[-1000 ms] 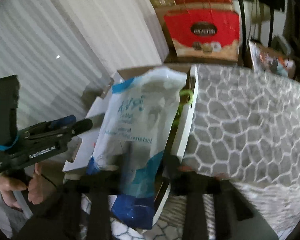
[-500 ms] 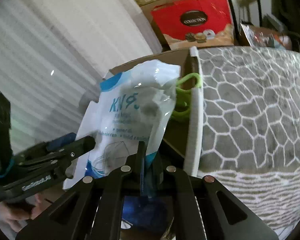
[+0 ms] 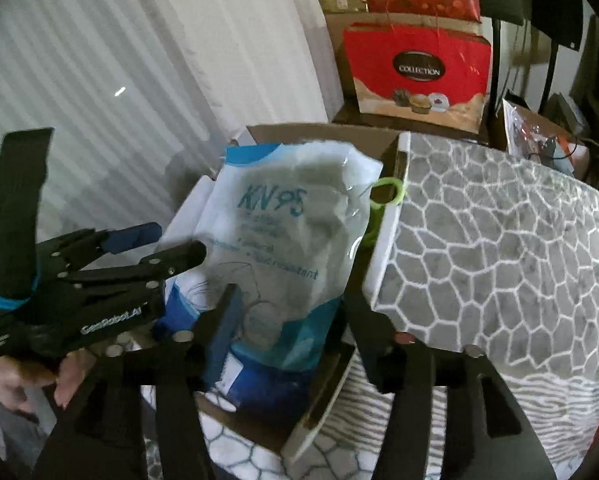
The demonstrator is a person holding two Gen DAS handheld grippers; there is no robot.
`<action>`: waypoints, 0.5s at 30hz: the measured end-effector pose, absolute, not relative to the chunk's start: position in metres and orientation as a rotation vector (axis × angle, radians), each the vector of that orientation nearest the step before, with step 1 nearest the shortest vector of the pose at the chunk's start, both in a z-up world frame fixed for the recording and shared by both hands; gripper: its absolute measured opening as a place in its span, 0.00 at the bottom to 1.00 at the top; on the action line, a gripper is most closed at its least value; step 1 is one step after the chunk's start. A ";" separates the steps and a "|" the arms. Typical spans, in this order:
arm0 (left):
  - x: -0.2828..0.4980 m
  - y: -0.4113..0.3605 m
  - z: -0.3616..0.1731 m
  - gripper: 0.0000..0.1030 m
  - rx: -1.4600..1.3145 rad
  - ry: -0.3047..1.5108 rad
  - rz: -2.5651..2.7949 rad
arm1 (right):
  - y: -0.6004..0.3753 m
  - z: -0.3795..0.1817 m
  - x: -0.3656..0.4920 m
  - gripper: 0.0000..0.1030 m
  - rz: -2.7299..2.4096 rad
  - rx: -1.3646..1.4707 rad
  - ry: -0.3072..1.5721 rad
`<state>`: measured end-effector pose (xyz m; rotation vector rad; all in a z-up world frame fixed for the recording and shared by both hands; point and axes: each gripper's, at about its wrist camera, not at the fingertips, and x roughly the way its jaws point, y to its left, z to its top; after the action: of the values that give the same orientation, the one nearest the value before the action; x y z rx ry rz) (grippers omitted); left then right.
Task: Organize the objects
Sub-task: 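Open the left gripper and release the box wall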
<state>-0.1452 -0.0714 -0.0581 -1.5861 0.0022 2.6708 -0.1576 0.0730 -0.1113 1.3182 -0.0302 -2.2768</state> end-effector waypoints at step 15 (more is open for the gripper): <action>-0.107 -0.066 -0.027 0.95 -1.413 -0.022 2.800 | 0.127 -0.089 -0.139 0.78 -2.486 1.211 0.016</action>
<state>-0.1067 -0.0661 -0.0269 -1.4131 -0.0224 2.7997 -0.1387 0.1266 -0.0886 1.2107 0.0157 -2.4858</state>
